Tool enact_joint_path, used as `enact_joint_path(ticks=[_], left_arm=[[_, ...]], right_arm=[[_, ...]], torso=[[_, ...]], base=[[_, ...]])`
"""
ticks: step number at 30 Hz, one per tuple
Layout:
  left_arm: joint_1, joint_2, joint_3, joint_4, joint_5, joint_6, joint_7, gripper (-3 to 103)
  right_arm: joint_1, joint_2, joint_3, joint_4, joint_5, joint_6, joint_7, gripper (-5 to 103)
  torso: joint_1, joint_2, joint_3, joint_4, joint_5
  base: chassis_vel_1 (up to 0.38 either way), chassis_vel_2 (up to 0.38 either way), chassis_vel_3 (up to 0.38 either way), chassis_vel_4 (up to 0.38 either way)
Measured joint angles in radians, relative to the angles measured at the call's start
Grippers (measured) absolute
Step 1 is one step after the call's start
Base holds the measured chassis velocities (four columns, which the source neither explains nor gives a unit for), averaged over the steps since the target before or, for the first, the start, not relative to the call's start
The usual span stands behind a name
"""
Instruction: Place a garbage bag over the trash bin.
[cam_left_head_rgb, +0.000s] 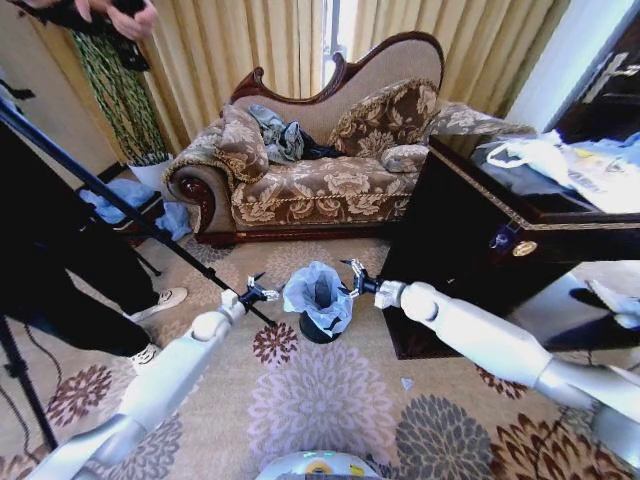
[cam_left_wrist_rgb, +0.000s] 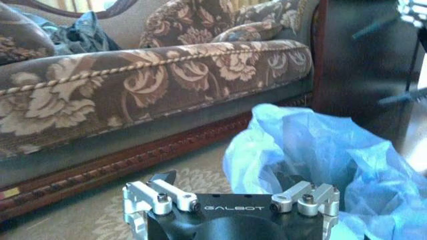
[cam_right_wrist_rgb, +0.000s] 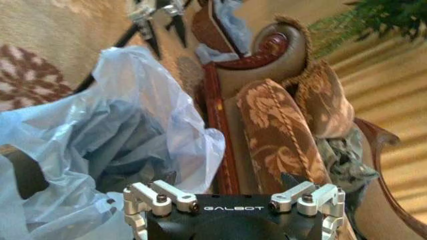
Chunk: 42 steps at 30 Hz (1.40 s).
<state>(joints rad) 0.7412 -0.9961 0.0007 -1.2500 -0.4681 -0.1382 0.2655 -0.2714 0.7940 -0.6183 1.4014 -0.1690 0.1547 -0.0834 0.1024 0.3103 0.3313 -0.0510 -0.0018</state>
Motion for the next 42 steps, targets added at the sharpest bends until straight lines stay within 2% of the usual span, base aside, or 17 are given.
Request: enact_joint_path(ticks=[2,5,7,8,10,13,16,18,19,21,23,25,29,35,36,42], left_arm=[[-0.006,-0.013,0.006,0.017,0.014,-0.008,-0.004,100],[-0.031,-0.072,0.017,0.086,0.062,-0.040,-0.021,101],[-0.039,-0.088,0.017,0.106,0.074,-0.050,-0.029,101],[-0.056,-0.112,0.019,0.144,0.088,-0.069,-0.043,98],[-0.064,-0.120,0.019,0.161,0.091,-0.078,-0.048,98],[-0.101,-0.142,0.019,0.227,0.083,-0.105,-0.062,98],[-0.113,-0.143,0.017,0.243,0.071,-0.111,-0.063,98],[-0.125,-0.138,0.015,0.257,0.047,-0.114,-0.062,98],[-0.125,-0.138,0.015,0.257,0.047,-0.114,-0.062,98],[-0.132,-0.134,0.015,0.275,0.038,-0.126,-0.056,98],[-0.132,-0.134,0.015,0.277,0.037,-0.127,-0.055,98],[-0.136,-0.133,0.015,0.288,0.030,-0.134,-0.048,98],[-0.142,-0.135,0.015,0.297,0.022,-0.141,-0.041,98],[-0.161,-0.139,0.016,0.327,0.008,-0.156,-0.032,98],[-0.167,-0.140,0.016,0.334,0.005,-0.160,-0.031,95],[-0.194,-0.151,0.019,0.370,0.001,-0.180,-0.027,99]], right_arm=[[-0.006,0.006,0.004,-0.010,0.003,-0.002,0.011,100],[-0.030,0.063,0.041,-0.078,-0.004,0.001,0.038,100],[-0.035,0.079,0.049,-0.097,-0.009,0.004,0.042,100],[-0.045,0.126,0.069,-0.148,-0.029,0.021,0.054,100],[-0.051,0.149,0.080,-0.172,-0.042,0.028,0.058,100],[-0.069,0.244,0.109,-0.261,-0.088,0.044,0.068,100],[-0.070,0.282,0.116,-0.300,-0.108,0.051,0.068,100],[-0.064,0.345,0.130,-0.379,-0.159,0.069,0.068,100],[-0.064,0.345,0.130,-0.379,-0.159,0.069,0.068,100],[-0.053,0.403,0.157,-0.451,-0.194,0.085,0.081,100],[-0.051,0.412,0.161,-0.461,-0.198,0.087,0.083,100],[-0.028,0.458,0.178,-0.512,-0.208,0.096,0.089,100],[-0.009,0.483,0.189,-0.541,-0.197,0.097,0.095,100],[0.019,0.496,0.202,-0.559,-0.131,0.078,0.089,100],[0.026,0.498,0.202,-0.563,-0.104,0.068,0.082,100],[0.049,0.535,0.239,-0.627,-0.078,0.057,0.065,100]], torso=[[0.000,0.000,0.000,0.0000,0.0001],[0.000,0.000,0.000,0.0001,0.0002],[0.000,0.000,0.000,0.0001,0.0002],[0.000,0.000,0.000,0.0001,0.0000],[0.000,0.000,0.000,0.0001,0.0000],[0.000,0.000,0.000,0.0003,0.0002],[0.000,0.000,0.000,0.0004,0.0002],[0.000,0.000,0.000,0.0002,0.0001],[0.000,0.000,0.000,0.0002,0.0001],[0.000,0.000,0.000,0.0002,0.0000],[0.000,0.000,0.000,0.0002,0.0000],[0.000,0.000,0.000,0.0005,-0.0001],[0.000,0.000,0.000,0.0003,0.0000],[0.000,0.000,0.000,0.0002,0.0001],[0.000,0.000,0.000,0.0001,0.0002],[0.000,0.000,0.000,0.0003,0.0002]], base=[[0.000,0.000,0.000,0.000],[0.000,0.000,0.000,0.000],[0.000,0.000,0.000,0.000],[0.000,0.000,0.000,0.000],[0.000,0.000,0.000,0.000],[0.000,0.000,0.000,0.000],[0.000,0.000,0.000,0.000],[0.000,0.000,0.000,0.000],[0.000,0.000,0.000,0.000],[0.000,0.000,0.000,0.000],[0.000,0.000,0.000,0.000],[0.000,0.000,0.000,0.000],[0.000,0.000,0.000,0.000],[0.000,0.000,0.000,0.000],[0.000,0.000,0.000,0.000],[0.000,0.000,0.000,0.000]])
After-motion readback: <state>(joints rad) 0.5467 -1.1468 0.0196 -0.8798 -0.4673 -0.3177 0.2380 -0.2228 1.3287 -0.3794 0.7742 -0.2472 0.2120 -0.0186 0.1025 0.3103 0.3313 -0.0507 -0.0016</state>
